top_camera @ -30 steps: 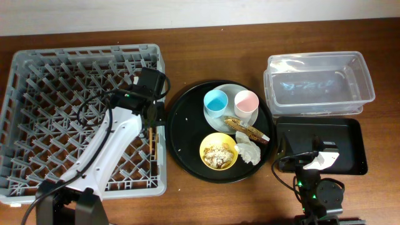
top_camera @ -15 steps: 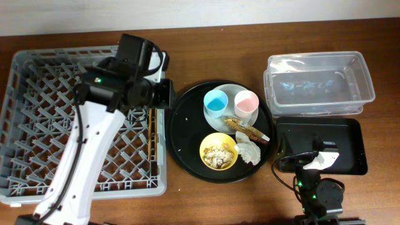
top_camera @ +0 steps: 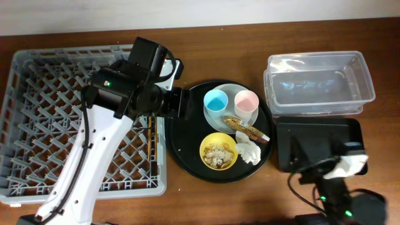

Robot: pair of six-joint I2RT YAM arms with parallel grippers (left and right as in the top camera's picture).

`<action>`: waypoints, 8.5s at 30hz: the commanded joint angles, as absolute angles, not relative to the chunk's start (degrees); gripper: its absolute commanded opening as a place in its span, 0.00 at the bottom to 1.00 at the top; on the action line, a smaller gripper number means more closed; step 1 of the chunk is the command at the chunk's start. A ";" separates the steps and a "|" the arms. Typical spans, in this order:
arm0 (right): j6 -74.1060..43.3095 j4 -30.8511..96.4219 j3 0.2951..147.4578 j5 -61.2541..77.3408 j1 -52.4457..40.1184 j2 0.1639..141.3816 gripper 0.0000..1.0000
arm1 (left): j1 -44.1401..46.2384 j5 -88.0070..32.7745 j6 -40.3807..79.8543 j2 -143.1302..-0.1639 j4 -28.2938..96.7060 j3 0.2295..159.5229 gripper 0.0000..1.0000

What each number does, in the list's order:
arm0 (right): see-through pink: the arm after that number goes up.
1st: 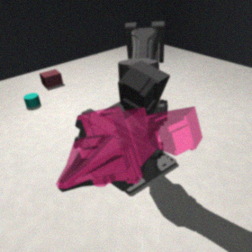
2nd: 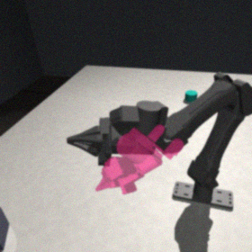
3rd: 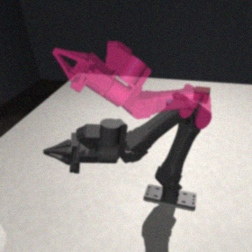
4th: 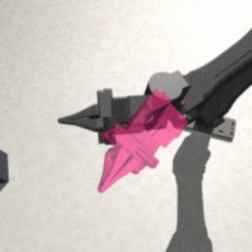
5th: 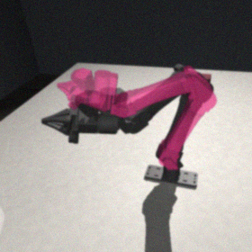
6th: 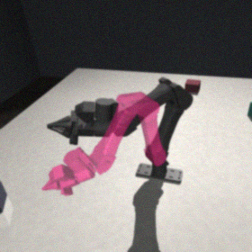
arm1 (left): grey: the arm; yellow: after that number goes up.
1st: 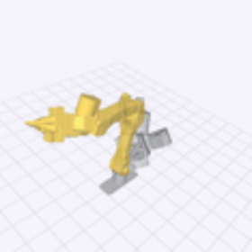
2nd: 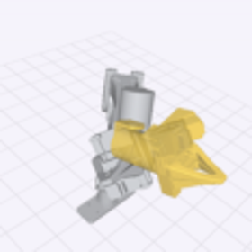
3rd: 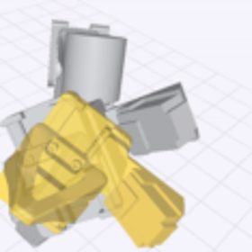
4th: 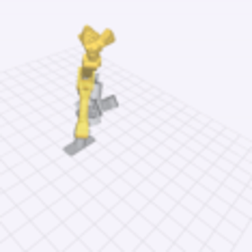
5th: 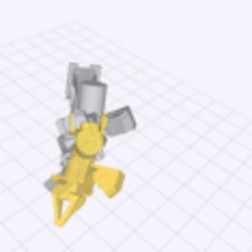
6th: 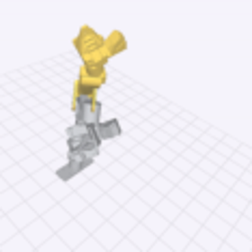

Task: Sort waste into correct bins and load items into the dishwasher rack
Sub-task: 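Carry the chopsticks left and release them into the grey rack, then grasp the tissue and gold wrapper with the right gripper, then carry tissue and wrapper right and drop them into the clear bin, then grasp the rim of the yellow bowl with the right gripper, then tip the yellow bowl over the black tray to dump the food, then set the empty yellow bowl back on the round tray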

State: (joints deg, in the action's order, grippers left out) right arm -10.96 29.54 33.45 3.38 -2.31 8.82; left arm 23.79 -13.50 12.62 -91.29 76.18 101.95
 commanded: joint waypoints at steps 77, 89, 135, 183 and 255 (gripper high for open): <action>7.73 45.41 59.90 2.44 -19.22 98.21 0.36 | 11.44 -0.16 21.85 -90.72 79.81 102.43 0.99; -3.66 53.36 82.02 -3.92 -12.82 91.44 0.04 | 11.44 -0.16 21.85 -90.74 79.81 102.43 0.99; -22.72 52.64 70.08 3.90 -51.35 104.62 0.14 | 11.44 -0.16 21.85 -90.74 79.81 102.43 0.99; -10.07 50.48 60.64 -0.75 -45.69 97.12 0.36 | 11.44 -0.16 21.85 -90.78 79.81 102.43 0.99; -14.00 48.90 50.68 62.87 44.07 68.53 0.04 | 11.44 -0.16 21.85 -90.78 79.81 102.43 0.99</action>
